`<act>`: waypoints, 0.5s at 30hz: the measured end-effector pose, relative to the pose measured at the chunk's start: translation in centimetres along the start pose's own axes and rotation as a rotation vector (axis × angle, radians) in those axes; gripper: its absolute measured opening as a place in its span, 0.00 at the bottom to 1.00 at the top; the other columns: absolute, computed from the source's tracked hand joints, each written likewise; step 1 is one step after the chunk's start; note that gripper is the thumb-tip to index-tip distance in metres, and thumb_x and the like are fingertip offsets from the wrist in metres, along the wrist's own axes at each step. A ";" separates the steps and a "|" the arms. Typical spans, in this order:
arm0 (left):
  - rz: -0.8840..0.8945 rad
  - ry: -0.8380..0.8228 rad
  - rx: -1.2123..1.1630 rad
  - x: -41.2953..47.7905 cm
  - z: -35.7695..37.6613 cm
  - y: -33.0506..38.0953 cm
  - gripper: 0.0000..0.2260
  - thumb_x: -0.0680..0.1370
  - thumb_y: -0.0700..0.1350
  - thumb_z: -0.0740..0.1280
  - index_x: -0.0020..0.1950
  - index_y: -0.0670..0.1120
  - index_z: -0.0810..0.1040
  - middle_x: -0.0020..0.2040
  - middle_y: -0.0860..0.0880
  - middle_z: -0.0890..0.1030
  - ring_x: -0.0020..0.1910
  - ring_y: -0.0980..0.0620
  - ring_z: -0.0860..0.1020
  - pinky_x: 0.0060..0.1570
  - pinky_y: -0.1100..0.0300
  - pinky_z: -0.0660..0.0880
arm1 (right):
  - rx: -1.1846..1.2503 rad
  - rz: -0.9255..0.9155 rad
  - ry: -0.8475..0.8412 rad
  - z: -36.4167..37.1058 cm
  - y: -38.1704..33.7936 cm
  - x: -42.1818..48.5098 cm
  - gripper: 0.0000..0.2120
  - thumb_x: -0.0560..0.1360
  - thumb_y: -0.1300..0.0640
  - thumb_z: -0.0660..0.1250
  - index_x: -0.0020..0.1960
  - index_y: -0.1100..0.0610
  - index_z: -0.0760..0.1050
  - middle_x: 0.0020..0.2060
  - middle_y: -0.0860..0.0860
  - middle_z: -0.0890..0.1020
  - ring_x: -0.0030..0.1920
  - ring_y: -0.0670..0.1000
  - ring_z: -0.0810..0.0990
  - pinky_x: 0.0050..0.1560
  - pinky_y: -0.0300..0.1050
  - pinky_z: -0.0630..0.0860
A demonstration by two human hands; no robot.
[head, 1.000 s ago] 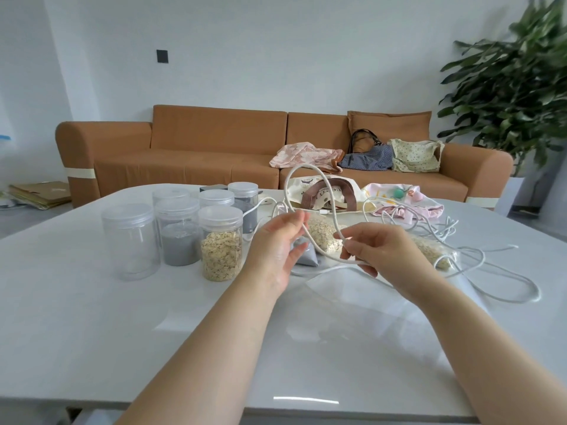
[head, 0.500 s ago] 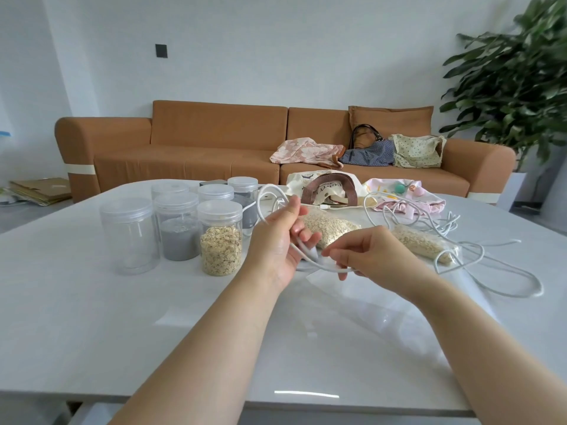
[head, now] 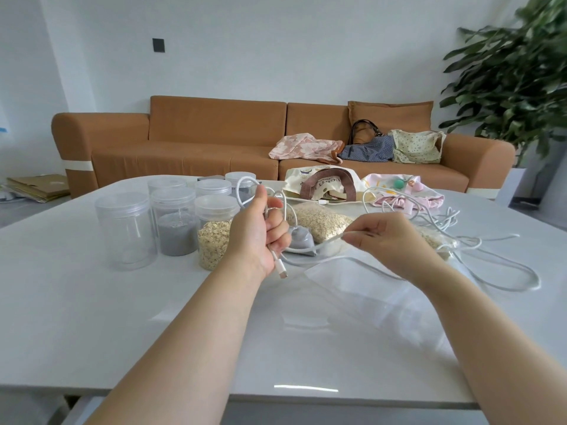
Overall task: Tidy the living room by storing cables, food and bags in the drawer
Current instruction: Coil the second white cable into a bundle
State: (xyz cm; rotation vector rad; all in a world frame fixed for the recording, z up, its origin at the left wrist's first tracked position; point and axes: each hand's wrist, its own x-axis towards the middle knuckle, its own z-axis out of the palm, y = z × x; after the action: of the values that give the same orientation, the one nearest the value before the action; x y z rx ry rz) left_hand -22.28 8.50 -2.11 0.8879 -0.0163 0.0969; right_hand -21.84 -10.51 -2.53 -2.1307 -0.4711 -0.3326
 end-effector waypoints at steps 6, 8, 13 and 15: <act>-0.073 -0.102 0.594 -0.4 -0.1 -0.8 0.10 0.78 0.38 0.65 0.37 0.44 0.70 0.20 0.54 0.59 0.17 0.58 0.55 0.19 0.71 0.52 | -0.003 -0.125 0.178 -0.3 0.0 0.2 0.20 0.72 0.70 0.67 0.36 0.45 0.79 0.34 0.40 0.80 0.38 0.38 0.77 0.44 0.27 0.70; -0.134 -0.125 0.693 -0.5 -0.1 -1.0 0.10 0.76 0.34 0.65 0.37 0.45 0.71 0.20 0.54 0.60 0.17 0.58 0.55 0.19 0.71 0.52 | 0.029 -0.167 0.186 -0.3 -0.2 0.0 0.20 0.71 0.71 0.68 0.36 0.45 0.79 0.33 0.38 0.81 0.39 0.38 0.77 0.45 0.27 0.70; -0.400 -0.330 0.816 -1.4 0.5 -1.6 0.12 0.76 0.29 0.60 0.38 0.44 0.74 0.22 0.53 0.67 0.17 0.60 0.56 0.20 0.71 0.50 | 0.216 -0.149 0.147 0.2 -1.1 -0.2 0.16 0.68 0.70 0.72 0.42 0.48 0.80 0.28 0.46 0.79 0.28 0.41 0.74 0.35 0.32 0.72; -0.441 -0.387 0.904 -1.8 0.8 -2.0 0.12 0.77 0.29 0.58 0.40 0.44 0.74 0.20 0.55 0.70 0.17 0.60 0.57 0.19 0.72 0.51 | 0.192 -0.120 0.043 0.3 -1.1 -0.3 0.15 0.69 0.69 0.72 0.44 0.49 0.80 0.26 0.45 0.79 0.27 0.41 0.73 0.33 0.34 0.71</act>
State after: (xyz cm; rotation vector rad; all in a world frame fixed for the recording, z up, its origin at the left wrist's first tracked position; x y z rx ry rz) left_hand -23.92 6.49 -3.21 1.7797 -0.1457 -0.5216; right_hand -22.58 -9.71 -2.00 -1.9106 -0.5836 -0.3846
